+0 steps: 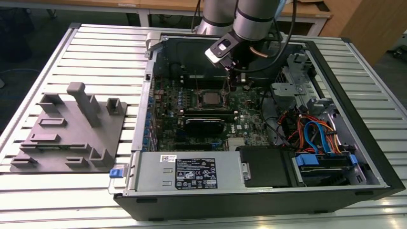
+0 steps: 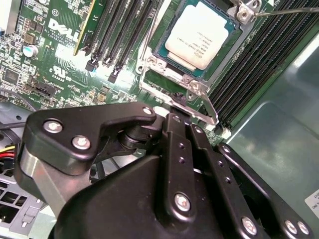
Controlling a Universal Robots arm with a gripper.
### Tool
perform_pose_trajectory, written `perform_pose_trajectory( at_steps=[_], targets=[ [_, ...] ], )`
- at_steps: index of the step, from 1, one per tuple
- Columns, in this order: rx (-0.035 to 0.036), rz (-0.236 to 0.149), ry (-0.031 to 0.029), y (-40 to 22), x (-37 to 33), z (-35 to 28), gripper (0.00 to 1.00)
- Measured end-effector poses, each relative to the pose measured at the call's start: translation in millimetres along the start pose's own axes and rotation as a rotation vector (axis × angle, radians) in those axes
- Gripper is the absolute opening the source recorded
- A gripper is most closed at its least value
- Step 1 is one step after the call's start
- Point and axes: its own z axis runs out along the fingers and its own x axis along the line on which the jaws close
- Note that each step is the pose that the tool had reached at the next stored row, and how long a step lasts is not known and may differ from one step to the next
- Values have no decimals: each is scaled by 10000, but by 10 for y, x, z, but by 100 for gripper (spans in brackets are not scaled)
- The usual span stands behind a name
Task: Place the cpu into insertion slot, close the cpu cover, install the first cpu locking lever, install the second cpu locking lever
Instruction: 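Close the cpu cover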
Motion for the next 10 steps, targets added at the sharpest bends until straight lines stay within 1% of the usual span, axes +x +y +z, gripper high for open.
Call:
perform_pose_trajectory(
  at_steps=[10],
  targets=[
    [21,0,0,-24,0,9,10]
  ],
)
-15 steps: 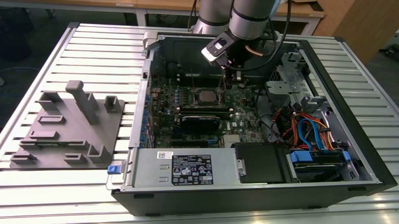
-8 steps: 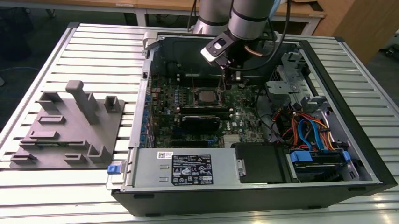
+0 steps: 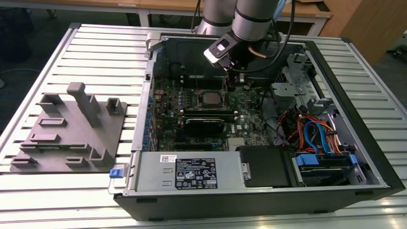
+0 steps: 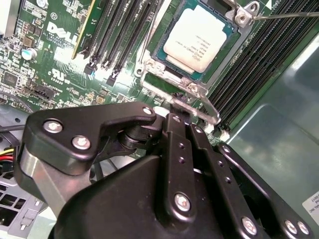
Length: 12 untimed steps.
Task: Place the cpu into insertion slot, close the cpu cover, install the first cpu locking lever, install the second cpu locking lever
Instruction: 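Close the cpu cover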
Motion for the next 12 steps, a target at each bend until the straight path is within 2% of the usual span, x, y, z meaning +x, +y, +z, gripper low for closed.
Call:
perform_pose_trajectory(
  at_steps=[12],
  targets=[
    [19,0,0,-30,0,10,10]
  ],
)
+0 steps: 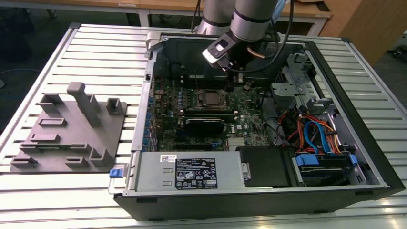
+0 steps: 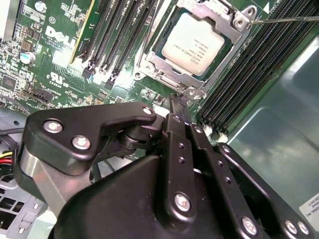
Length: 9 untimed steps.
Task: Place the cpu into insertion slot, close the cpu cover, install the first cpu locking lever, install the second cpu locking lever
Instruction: 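Close the cpu cover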
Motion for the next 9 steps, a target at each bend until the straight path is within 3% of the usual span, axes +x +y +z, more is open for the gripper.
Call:
perform_pose_trajectory(
  at_steps=[9],
  targets=[
    [5,0,2,-12,0,18,10]
  ],
)
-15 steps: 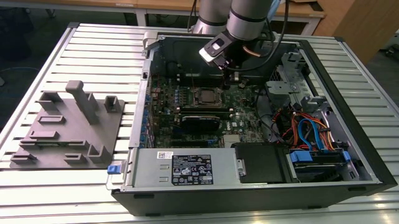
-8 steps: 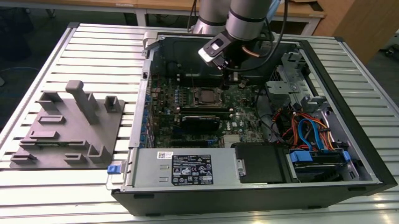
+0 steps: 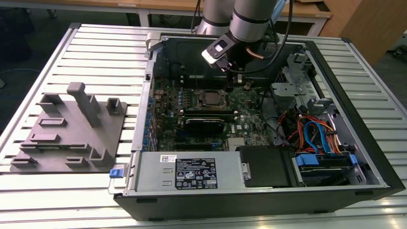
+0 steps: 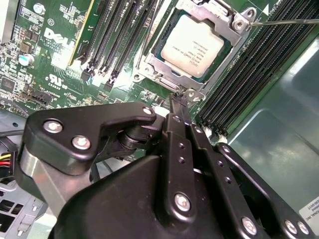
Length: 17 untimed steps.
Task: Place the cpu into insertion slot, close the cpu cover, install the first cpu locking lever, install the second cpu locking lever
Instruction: 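Close the cpu cover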
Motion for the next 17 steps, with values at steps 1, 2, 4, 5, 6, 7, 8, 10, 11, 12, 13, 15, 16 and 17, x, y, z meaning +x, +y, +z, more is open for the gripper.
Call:
perform_pose_trajectory(
  at_steps=[1,2,4,5,6,7,8,10,11,12,13,15,16,17],
  targets=[
    [-1,0,1,0,0,3,10],
    [0,0,0,0,0,6,10],
    [0,0,-1,0,0,13,10],
    [0,1,-1,-1,-1,17,10],
    [1,1,-2,-3,-4,22,10],
    [0,0,-1,-5,-8,28,10],
    [0,0,1,-7,-10,36,10],
    [0,1,0,-11,-10,51,10],
    [-2,0,-1,-17,-11,55,10],
    [-3,0,-1,-22,-12,59,10],
    [-3,1,-1,-25,-12,62,10],
    [-7,-2,9,-26,-12,63,10],
    [-24,0,11,-28,-12,64,10],
    [-69,-1,13,-30,-12,66,10]
  ],
)
